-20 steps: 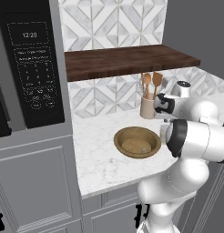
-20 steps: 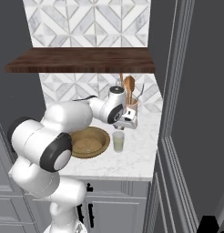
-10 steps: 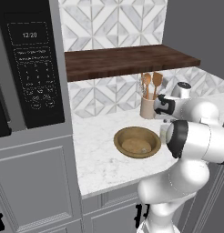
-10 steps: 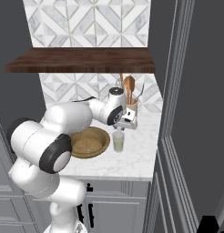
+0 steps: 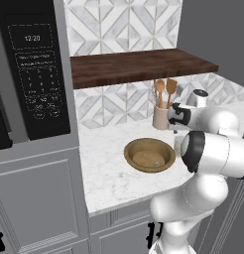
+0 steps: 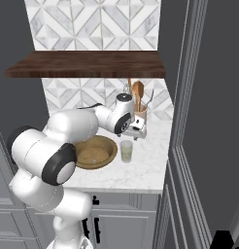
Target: Grab a lemon wedge from the fridge and one ice cube from the ice bowl, and put them in the glass of lemonade.
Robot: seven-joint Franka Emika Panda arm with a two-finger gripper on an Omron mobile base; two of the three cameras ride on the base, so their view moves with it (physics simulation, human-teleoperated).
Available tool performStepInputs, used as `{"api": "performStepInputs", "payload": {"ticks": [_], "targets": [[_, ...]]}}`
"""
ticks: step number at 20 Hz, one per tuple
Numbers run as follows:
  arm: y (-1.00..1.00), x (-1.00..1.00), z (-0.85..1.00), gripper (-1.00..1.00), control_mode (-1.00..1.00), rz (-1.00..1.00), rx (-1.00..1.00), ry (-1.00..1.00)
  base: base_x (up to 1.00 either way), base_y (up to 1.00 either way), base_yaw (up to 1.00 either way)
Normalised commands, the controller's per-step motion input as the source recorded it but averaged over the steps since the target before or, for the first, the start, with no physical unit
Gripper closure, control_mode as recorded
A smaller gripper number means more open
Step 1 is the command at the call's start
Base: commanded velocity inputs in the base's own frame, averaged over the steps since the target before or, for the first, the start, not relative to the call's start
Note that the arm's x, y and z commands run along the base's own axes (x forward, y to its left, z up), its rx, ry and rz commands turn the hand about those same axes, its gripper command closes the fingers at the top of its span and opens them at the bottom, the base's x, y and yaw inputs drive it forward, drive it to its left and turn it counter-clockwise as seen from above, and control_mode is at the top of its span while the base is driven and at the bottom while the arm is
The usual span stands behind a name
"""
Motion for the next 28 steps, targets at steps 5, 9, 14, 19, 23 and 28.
{"api": "performStepInputs", "payload": {"ticks": [5, 9, 14, 19, 23, 28], "targets": [[0.00, -0.17, 0.05, -1.00, -1.00, 0.00, 0.01, -0.03, 0.00, 0.00, 0.00], [-0.03, -0.17, 0.07, -1.00, -1.00, 0.00, 0.03, -0.07, 0.00, 0.00, 0.00], [0.00, -0.24, 0.08, -1.00, -1.00, 0.00, 0.03, -0.08, 0.00, 0.00, 0.00], [0.16, -0.70, 0.42, -1.00, -1.00, 0.00, -0.01, 0.01, 0.00, 0.00, 0.00], [0.44, -0.93, 0.76, -1.00, -1.00, 0.00, -0.07, 0.11, 0.00, 0.00, 0.00], [0.73, -0.80, 0.28, -1.00, -1.00, 0.01, -0.06, 0.17, 0.00, 0.00, 0.00]]}}
